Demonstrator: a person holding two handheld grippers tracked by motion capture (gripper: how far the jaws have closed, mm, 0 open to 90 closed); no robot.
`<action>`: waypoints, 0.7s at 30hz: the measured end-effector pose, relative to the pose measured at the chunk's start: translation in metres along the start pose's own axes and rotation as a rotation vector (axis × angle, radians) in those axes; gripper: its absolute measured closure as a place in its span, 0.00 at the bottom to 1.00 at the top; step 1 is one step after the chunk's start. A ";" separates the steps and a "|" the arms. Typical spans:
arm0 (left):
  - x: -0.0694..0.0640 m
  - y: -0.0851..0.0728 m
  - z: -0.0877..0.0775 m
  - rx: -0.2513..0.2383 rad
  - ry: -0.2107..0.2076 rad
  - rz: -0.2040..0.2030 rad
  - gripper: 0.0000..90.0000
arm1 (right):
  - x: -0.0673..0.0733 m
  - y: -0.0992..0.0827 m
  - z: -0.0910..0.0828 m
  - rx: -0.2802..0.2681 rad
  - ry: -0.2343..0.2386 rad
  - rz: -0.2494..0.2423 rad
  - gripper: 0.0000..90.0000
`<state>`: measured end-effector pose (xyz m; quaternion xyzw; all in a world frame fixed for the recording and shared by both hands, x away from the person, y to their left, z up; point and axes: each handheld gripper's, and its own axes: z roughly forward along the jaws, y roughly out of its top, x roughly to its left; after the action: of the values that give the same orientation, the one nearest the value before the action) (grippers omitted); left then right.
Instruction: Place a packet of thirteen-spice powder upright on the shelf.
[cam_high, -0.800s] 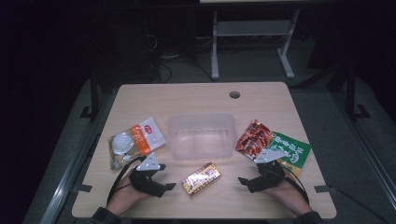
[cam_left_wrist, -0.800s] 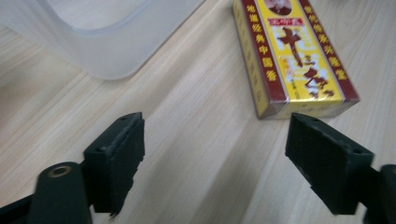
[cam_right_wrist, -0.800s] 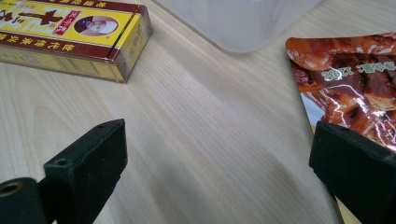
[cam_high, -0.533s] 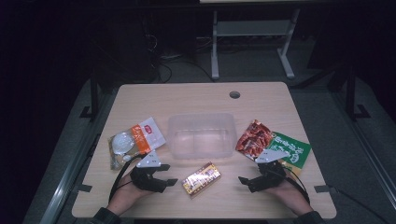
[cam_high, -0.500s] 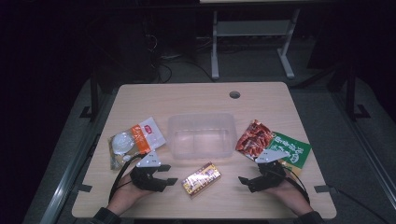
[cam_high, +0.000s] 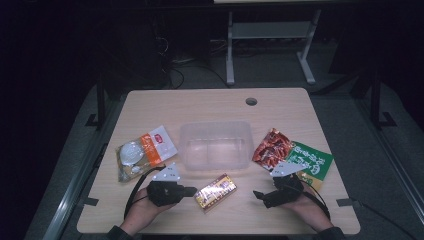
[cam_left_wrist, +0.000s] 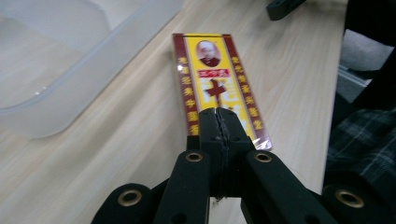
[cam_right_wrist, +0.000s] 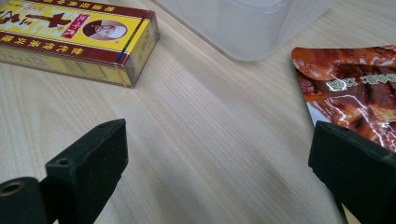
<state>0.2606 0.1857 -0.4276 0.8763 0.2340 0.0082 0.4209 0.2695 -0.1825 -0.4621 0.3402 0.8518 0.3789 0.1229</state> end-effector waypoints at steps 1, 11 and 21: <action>-0.002 0.002 0.002 -0.001 -0.008 0.006 1.00 | 0.000 0.000 0.000 0.003 0.003 0.006 0.05; -0.024 0.011 0.025 0.034 -0.065 0.070 1.00 | 0.002 0.000 -0.001 -0.006 0.000 -0.005 0.05; -0.046 0.012 0.049 0.075 -0.122 0.110 1.00 | 0.003 0.002 0.001 -0.016 -0.002 -0.019 0.05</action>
<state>0.2351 0.1245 -0.4424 0.9018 0.1596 -0.0308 0.4004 0.2688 -0.1794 -0.4617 0.3314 0.8519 0.3841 0.1301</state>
